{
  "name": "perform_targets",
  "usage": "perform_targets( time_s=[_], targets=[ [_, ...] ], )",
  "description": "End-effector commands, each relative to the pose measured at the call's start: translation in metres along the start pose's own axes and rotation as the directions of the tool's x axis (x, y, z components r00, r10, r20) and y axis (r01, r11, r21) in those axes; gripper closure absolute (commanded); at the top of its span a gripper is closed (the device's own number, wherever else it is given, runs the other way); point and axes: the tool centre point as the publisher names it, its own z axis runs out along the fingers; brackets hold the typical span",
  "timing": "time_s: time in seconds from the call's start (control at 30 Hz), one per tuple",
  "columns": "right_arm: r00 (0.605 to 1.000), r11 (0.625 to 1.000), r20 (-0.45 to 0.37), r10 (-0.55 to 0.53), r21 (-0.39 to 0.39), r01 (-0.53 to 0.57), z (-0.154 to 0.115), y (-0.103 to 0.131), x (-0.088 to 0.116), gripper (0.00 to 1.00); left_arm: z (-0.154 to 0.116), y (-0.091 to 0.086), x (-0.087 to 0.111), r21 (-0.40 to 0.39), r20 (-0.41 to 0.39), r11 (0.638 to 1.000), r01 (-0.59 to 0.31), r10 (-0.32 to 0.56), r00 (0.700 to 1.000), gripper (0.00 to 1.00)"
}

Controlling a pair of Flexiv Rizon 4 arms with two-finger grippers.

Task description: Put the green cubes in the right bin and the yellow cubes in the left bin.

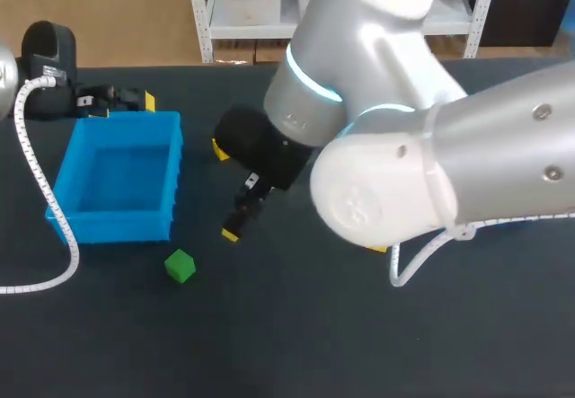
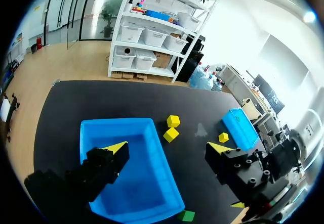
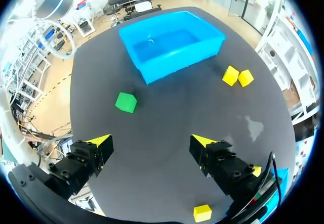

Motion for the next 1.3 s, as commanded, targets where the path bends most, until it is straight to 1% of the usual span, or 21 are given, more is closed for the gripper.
perform_targets(
  time_s=[0.03, 0.27, 0.5, 0.7, 0.8, 0.97, 1.3],
  targets=[
    [1.0, 1.0, -0.002, 0.006, -0.005, -0.006, 0.008, 0.005, -0.01, 0.0, 0.0, 0.002, 0.001, 0.01, 0.006, 1.0, -0.002, 0.002, 1.0, 0.0],
    [1.0, 1.0, 0.001, 0.0, -0.018, 0.0, 0.016, 0.017, -0.015, 0.0, 0.0, 0.002, 0.001, 0.01, 0.006, 1.0, -0.002, 0.002, 1.0, 0.0],
    [1.0, 1.0, -0.008, 0.008, -0.025, -0.009, 0.028, 0.023, -0.014, 0.0, 0.0, 0.002, 0.001, 0.01, 0.006, 1.0, -0.002, 0.002, 1.0, 0.0],
    [1.0, 0.999, -0.007, 0.018, -0.026, -0.019, 0.038, 0.027, -0.021, 0.0, 0.0, 0.002, 0.001, 0.01, 0.006, 1.0, -0.002, 0.002, 1.0, 0.0],
    [1.0, 1.0, -0.002, 0.025, -0.019, -0.025, 0.043, 0.028, -0.026, 0.0, 0.0, 0.002, 0.001, 0.01, 0.006, 1.0, -0.002, 0.002, 1.0, 0.0],
    [0.999, 0.999, -0.014, 0.036, 0.023, -0.035, 0.054, 0.029, -0.031, 0.0, 0.0, 0.002, 0.001, 0.01, 0.006, 1.0, -0.002, 0.002, 1.0, 0.0],
    [0.999, 0.999, -0.031, 0.033, 0.036, -0.032, 0.068, 0.033, -0.033, 0.0, 0.0, 0.002, 0.001, 0.01, 0.006, 1.0, -0.002, 0.002, 1.0, 0.0]
  ],
)
